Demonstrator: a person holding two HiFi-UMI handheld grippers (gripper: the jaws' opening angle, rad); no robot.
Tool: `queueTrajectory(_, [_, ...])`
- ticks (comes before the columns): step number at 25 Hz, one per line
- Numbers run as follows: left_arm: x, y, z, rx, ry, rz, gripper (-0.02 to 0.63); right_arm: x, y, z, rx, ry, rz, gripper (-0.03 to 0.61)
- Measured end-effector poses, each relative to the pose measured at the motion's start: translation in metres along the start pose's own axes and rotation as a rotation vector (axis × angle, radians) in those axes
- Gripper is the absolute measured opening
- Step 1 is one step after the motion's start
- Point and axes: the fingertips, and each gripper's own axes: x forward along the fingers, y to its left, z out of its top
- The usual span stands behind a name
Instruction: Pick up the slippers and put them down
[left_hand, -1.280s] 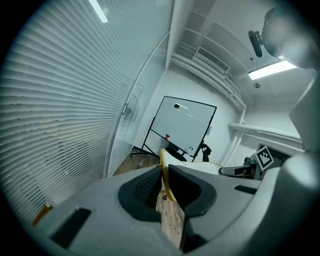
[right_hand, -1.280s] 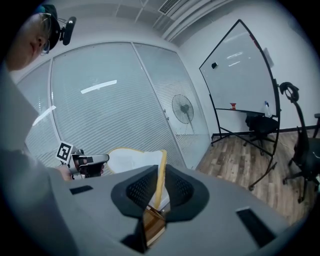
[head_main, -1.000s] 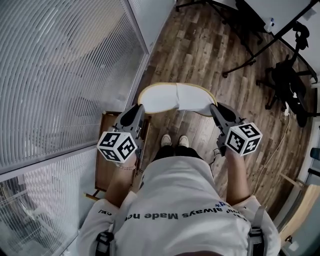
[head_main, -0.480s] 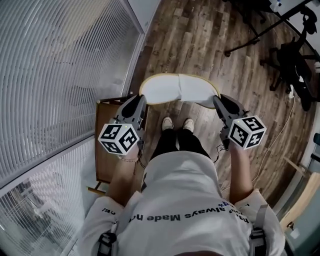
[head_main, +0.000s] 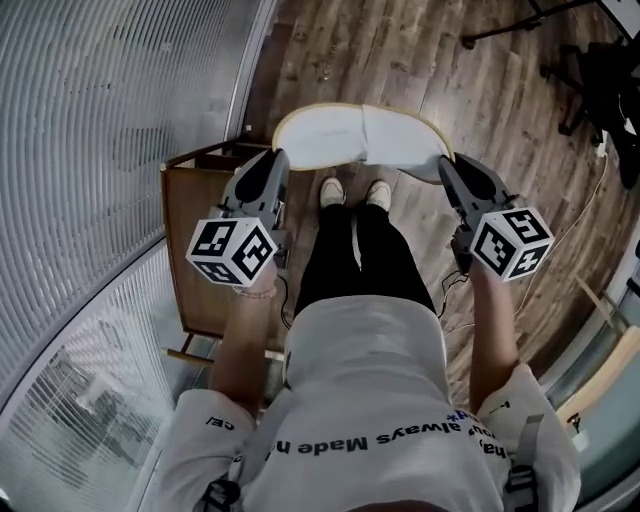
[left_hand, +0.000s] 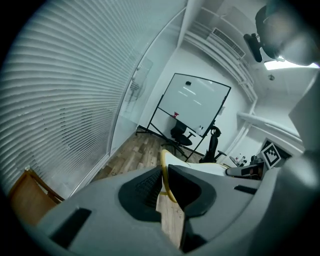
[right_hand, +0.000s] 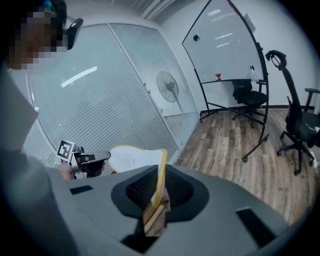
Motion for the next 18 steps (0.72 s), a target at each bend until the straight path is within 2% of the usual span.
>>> queueTrajectory(13, [0.068, 0.029, -0.061, 0.021, 0.106, 0.053, 0.044, 0.053, -0.060, -0.060, 0.095, 0.068, -0.027, 0.044])
queueTrajectory(18, [0.103, 0.071, -0.098, 0.013, 0.158, 0.066, 0.044, 0.103, -0.080, -0.096, 0.120, 0.091, -0.048, 0.044])
